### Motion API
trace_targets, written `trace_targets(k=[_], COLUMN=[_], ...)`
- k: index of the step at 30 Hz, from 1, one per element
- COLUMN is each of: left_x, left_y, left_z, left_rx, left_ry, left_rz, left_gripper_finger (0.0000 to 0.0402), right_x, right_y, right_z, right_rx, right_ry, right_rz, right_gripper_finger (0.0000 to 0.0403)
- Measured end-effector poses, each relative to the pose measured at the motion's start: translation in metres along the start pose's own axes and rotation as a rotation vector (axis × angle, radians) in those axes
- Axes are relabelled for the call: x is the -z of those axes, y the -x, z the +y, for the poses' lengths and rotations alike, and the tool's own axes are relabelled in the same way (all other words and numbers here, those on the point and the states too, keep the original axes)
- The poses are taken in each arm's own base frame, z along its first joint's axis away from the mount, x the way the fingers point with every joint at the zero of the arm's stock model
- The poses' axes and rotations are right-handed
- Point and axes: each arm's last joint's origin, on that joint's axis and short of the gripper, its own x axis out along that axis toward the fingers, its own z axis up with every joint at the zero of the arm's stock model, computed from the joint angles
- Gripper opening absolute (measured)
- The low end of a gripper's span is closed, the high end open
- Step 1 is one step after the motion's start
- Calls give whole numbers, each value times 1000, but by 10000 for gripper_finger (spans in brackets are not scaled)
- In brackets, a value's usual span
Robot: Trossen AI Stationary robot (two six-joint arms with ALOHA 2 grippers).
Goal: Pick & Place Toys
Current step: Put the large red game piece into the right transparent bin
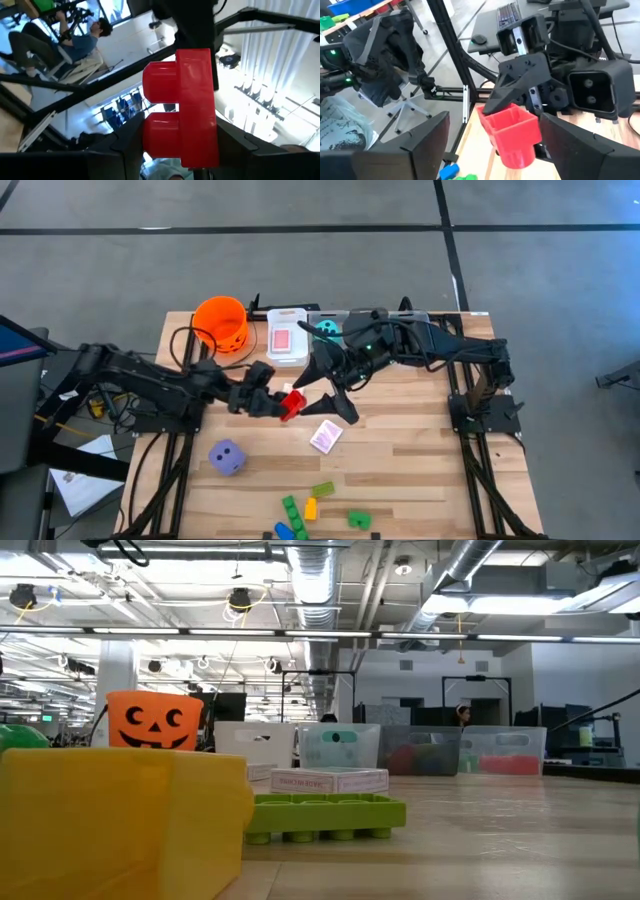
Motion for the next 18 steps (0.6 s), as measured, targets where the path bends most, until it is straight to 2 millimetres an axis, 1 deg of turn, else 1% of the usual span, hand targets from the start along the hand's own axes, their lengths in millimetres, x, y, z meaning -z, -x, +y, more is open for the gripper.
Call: trace_targets(k=[5,9,12,18], left_x=[-6,-8,-7,-6], left_y=[-11,-16,-17,-17], left_z=[-8,-13,-10,-6], left_rx=[34,32,-6,-41], left_ry=[-17,-53,-52,-44], left_rz=[-20,-20,-6,7], left_gripper_finger=[171,173,171,173], right_x=[1,8,9,12], right_y=[0,-13,-21,-23], right_z=[0,-4,-4,0], right_rx=[1,3,-6,-16], right_ry=[-3,-12,-5,36], right_rz=[10,46,42,65], right_gripper_finger=[302,302,302,302])
